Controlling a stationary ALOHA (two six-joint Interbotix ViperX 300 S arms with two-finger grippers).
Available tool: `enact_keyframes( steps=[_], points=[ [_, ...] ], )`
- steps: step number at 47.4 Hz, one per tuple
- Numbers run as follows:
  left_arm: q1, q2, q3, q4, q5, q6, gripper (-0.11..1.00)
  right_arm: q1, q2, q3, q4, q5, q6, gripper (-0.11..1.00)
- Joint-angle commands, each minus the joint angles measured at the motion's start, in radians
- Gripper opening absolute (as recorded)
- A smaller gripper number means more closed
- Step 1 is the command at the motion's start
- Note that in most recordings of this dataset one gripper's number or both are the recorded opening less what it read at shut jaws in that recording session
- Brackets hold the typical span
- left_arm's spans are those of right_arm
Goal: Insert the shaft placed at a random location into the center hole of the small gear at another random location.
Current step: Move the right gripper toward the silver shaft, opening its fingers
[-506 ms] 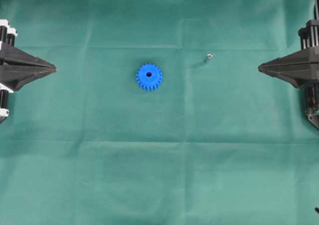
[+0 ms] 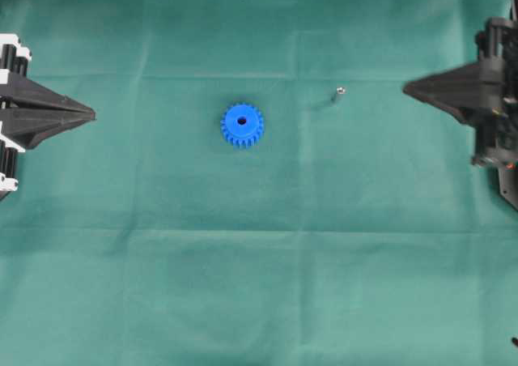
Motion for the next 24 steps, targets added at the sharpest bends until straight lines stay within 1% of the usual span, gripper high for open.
enact_keyframes(
  steps=[1,4,6,12,13,16,17,21,24],
  points=[
    [0.003,0.008,-0.023,0.003,-0.002,-0.002,0.0,-0.038,0.057,-0.009,0.002,-0.008,0.008,0.04],
    [0.003,0.008,-0.023,0.003,-0.002,-0.002,0.0,-0.066,0.107,-0.008,0.002,-0.014,0.009,0.15],
    [0.002,0.008,-0.023,0.003,0.0,-0.002,0.0,-0.078,0.14,-0.005,0.002,-0.025,0.009,0.24],
    [0.005,0.008,-0.023,0.003,-0.002,0.0,0.0,-0.11,0.256,0.008,-0.002,-0.094,-0.008,0.62],
    [0.005,0.008,-0.023,0.003,0.0,0.0,0.0,-0.115,0.275,0.011,-0.002,-0.11,-0.012,0.7],
    [0.006,0.008,-0.023,0.003,-0.002,-0.002,0.0,-0.13,0.345,0.026,-0.002,-0.181,-0.025,0.86],
    [0.008,0.008,-0.023,0.003,-0.003,-0.002,0.0,-0.133,0.367,0.031,0.0,-0.204,-0.028,0.87],
    [0.008,0.008,-0.023,0.003,-0.005,-0.002,0.0,-0.149,0.446,0.049,0.003,-0.295,-0.029,0.81],
    [0.008,0.008,-0.021,0.003,-0.005,-0.002,0.0,-0.158,0.508,0.058,0.009,-0.356,-0.029,0.82]
  ],
)
